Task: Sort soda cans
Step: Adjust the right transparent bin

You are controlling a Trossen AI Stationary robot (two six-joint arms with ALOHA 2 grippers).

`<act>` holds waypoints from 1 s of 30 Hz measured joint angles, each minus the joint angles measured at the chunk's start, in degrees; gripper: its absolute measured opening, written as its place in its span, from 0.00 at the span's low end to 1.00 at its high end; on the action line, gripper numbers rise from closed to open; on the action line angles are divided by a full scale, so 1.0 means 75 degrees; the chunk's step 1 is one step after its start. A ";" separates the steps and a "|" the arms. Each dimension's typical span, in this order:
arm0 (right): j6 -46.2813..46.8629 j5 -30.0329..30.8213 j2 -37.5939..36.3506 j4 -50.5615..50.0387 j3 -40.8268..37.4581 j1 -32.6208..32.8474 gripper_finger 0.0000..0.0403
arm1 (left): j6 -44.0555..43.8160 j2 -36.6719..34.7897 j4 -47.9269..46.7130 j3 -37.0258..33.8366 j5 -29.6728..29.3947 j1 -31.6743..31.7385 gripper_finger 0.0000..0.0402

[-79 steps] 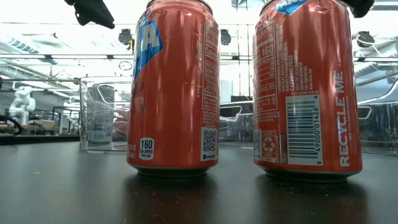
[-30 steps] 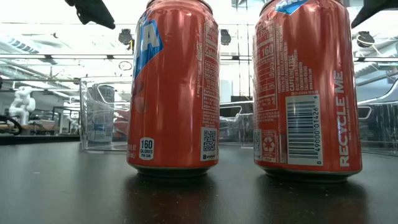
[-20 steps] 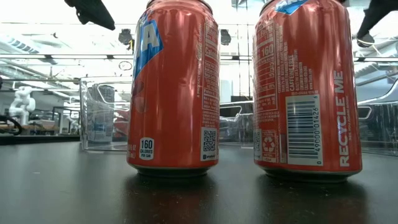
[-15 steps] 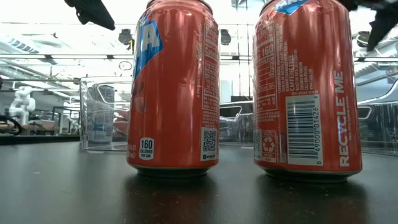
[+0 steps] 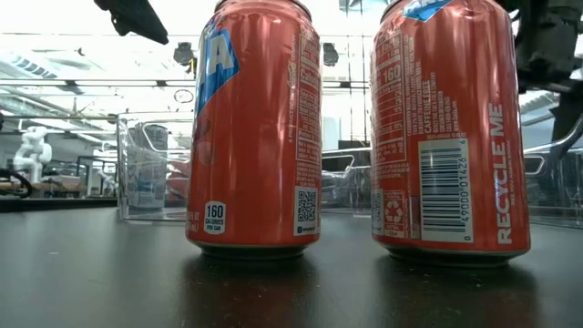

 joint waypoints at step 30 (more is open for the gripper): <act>-0.0672 -0.0360 0.1291 0.3275 -0.0027 0.0004 0.08 | -0.0020 0.0000 0.0020 0.0000 0.0000 0.0001 0.31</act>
